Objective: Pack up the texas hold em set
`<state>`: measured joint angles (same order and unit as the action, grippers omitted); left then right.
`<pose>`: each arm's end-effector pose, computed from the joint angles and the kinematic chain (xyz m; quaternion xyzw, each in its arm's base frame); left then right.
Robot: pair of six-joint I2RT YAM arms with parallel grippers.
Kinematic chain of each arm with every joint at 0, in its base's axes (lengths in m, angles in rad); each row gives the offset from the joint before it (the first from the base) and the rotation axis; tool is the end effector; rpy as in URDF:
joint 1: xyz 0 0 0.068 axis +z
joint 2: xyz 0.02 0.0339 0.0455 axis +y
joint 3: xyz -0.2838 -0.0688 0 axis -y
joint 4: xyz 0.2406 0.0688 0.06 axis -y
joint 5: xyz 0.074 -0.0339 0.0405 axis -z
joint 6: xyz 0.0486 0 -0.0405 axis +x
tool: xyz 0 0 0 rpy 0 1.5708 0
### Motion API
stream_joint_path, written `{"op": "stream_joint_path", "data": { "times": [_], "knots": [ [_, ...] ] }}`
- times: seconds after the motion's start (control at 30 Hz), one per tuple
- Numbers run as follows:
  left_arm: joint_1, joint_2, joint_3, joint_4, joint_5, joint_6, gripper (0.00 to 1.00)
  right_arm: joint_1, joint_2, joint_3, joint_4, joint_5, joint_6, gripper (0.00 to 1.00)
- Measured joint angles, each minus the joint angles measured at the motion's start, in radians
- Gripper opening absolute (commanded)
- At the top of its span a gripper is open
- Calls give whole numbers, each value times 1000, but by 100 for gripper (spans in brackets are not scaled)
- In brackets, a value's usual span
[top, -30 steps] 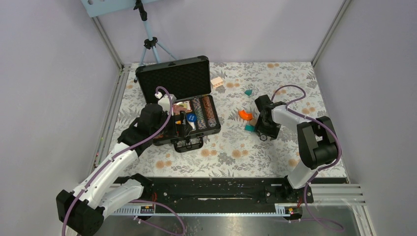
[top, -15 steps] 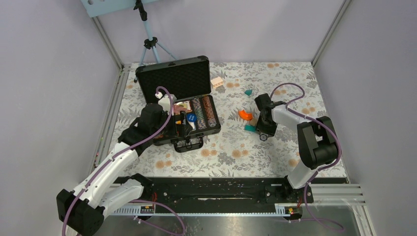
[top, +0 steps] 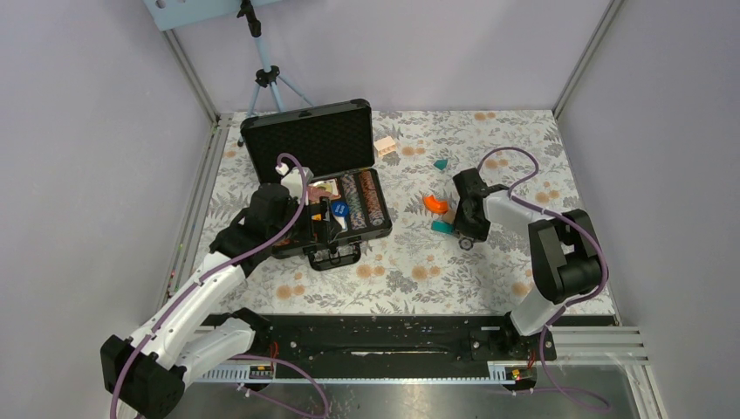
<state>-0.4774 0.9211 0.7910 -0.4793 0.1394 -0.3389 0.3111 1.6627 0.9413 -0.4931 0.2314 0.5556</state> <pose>0.1699 -0.0955 0.2979 0.0933 0.8802 -0.2398 0.3989 0.2972 0.0839 0.1686 0.1395 0.9678 -0.0292 0.2075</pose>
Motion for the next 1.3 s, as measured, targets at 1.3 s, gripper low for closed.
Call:
{"op": "stream_joint_path", "data": {
  "times": [1.3],
  "knots": [
    [0, 26, 0, 0, 3, 0, 99, 237, -69, -77, 7, -19, 11, 46]
  ]
}}
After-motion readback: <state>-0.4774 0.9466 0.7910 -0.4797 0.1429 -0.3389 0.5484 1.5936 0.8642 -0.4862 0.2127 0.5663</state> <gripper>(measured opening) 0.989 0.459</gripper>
